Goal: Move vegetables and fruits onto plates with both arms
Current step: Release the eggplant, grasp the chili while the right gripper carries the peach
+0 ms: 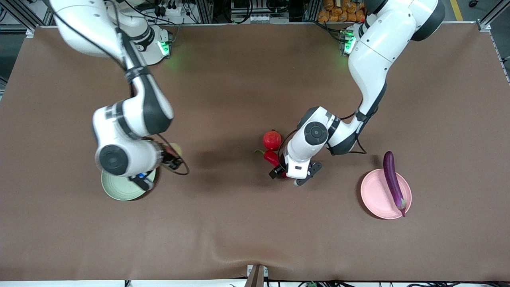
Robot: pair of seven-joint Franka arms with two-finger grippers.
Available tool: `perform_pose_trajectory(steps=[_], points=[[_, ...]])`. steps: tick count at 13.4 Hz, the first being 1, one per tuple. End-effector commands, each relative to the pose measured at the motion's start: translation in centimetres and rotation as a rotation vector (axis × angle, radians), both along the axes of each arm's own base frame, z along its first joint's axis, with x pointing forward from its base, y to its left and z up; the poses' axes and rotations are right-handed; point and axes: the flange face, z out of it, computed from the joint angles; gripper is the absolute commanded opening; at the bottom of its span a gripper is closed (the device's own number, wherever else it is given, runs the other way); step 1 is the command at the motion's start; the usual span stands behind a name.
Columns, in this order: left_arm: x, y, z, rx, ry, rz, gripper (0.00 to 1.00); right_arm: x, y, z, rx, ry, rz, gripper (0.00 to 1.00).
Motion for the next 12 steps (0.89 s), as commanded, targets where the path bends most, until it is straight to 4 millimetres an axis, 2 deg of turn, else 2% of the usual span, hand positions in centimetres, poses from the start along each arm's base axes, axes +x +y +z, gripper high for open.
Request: perform_pose_trajectory(steps=[1,2,3,4,6,7,8,9,10,11,12], points=[[-0.9,-1.1,-1.1,0.004,0.002,-0.003,0.61,0.6,-8.7,-1.6,0.083,0.017,0.186,0.0],[-1.2,-1.5,-1.7,0.006,0.007,-0.011,0.51,1.0,-11.8,-2.5,0.126,0.002,0.252,0.0],[-1.2,-1.5,-1.9,0.009,0.002,-0.03,0.3,1.1,-14.2,-4.0,0.154,-0.025,0.302,0.0],[-1.0,-1.2,-1.8,0.024,-0.016,-0.05,0.01,0.5,-16.6,-6.0,0.174,-0.043,0.325,0.0],[0.2,-0.4,-0.4,0.059,-0.08,-0.091,0.0,-0.9,-17.2,-9.1,0.182,-0.047,0.346,0.0],[1.1,0.1,0.4,0.056,-0.102,-0.092,0.0,-1.4,-18.2,-10.3,0.188,-0.059,0.358,0.0],[3.8,1.2,2.8,0.034,-0.15,-0.073,0.0,-1.8,-19.2,-11.2,0.207,-0.07,0.377,0.0],[5.9,2.9,4.6,0.02,-0.179,-0.056,0.0,-2.0,-20.5,-12.0,0.219,-0.07,0.356,0.12],[7.3,4.7,5.5,0.013,-0.192,-0.041,0.0,-2.0,-20.3,-12.1,0.233,-0.073,0.341,0.68],[8.5,6.7,6.7,0.01,-0.21,-0.032,0.0,-2.0,-20.0,-12.0,0.257,-0.078,0.312,1.0],[9.7,9.3,7.2,0.024,-0.215,-0.04,0.0,-1.7,-19.3,-10.9,0.284,-0.086,0.296,1.0]])
